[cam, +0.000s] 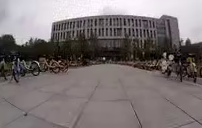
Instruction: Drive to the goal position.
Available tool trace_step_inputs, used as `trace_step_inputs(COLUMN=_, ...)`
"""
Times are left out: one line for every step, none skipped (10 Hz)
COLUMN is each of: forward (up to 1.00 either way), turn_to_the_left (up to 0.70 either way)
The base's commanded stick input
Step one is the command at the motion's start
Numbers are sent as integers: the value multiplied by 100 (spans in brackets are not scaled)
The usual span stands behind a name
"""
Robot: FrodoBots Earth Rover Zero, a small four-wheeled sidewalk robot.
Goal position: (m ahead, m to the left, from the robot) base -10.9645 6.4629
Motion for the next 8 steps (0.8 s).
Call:
trace_step_inputs(forward=60, turn_to_the_left=1)
trace_step_inputs(forward=60, turn_to_the_left=1)
trace_step_inputs(forward=60, turn_to_the_left=1)
trace_step_inputs(forward=60, turn_to_the_left=1)
trace_step_inputs(forward=60, turn_to_the_left=1)
trace_step_inputs(forward=60, turn_to_the_left=1)
trace_step_inputs(forward=60, turn_to_the_left=1)
trace_step_inputs(forward=60, turn_to_the_left=1)
